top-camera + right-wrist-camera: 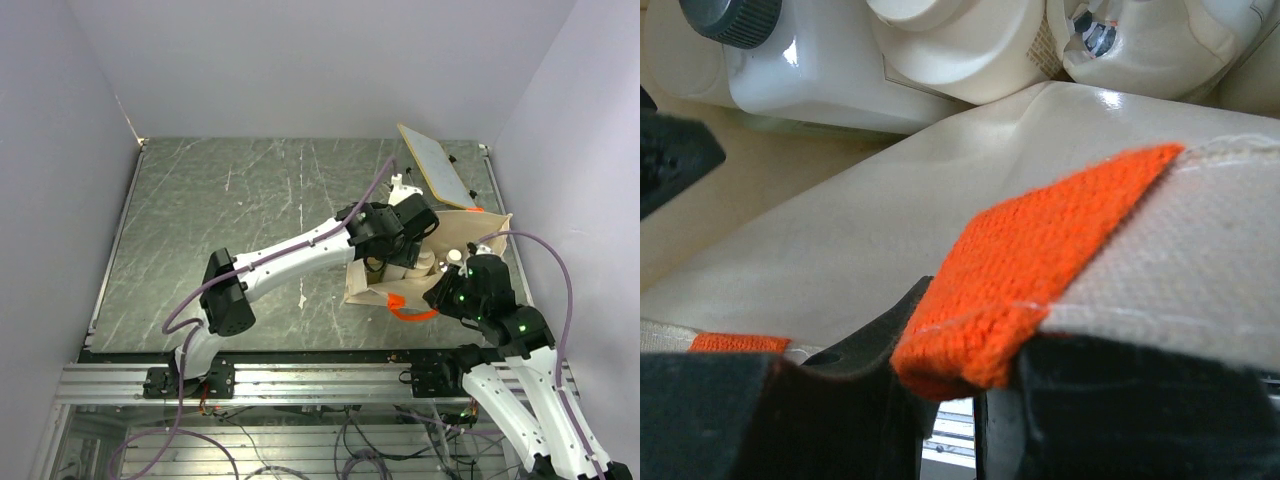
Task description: Take the personal care products out of the canvas bag
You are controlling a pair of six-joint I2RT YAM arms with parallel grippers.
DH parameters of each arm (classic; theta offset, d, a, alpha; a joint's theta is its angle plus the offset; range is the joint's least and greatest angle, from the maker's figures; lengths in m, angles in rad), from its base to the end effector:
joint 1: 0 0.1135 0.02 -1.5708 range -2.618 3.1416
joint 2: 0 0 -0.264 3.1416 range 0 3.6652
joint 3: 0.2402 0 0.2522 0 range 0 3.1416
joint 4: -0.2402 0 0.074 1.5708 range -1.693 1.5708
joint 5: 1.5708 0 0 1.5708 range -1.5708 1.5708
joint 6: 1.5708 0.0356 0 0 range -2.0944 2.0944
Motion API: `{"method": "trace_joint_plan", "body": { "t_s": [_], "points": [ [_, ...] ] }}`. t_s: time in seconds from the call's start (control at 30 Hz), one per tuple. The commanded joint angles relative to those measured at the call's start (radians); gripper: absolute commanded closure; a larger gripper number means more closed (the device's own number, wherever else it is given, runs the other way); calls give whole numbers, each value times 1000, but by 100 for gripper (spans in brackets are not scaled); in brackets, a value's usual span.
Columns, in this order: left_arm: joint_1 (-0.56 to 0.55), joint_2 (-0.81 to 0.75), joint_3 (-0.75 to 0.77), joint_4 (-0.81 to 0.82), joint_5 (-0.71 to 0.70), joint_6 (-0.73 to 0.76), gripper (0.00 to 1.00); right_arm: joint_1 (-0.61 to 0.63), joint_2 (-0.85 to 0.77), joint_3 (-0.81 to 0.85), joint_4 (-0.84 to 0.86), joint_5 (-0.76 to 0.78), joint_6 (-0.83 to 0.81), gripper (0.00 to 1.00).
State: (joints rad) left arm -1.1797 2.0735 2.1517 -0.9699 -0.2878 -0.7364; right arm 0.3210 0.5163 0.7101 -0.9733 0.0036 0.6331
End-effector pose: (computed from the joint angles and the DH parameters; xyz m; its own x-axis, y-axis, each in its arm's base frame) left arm 0.1826 -0.4165 0.3396 -0.7695 0.1768 -0.6137 0.4072 0.8761 -0.2582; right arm 0.0923 0.0305 0.2728 -0.7230 0.3831 -0.5749 0.1422 0.8969 0.4188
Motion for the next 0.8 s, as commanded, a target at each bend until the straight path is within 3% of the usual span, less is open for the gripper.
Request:
{"method": "trace_joint_plan", "body": {
  "t_s": [0.0, 0.2, 0.4, 0.77],
  "points": [
    [7, -2, 28, 0, -126, -45, 29, 0, -24, -13, 28, -25, -7, 81],
    [8, 80, 102, -13, -107, -54, 32, 0, -25, -14, 33, -25, -9, 81],
    [9, 131, 136, -29, -176, -101, 38, 0, -23, -14, 38, -29, -14, 80],
    [21, 233, 181, -67, -193, -138, 37, 0, -24, -15, 43, -35, -23, 80]
  ]
}}
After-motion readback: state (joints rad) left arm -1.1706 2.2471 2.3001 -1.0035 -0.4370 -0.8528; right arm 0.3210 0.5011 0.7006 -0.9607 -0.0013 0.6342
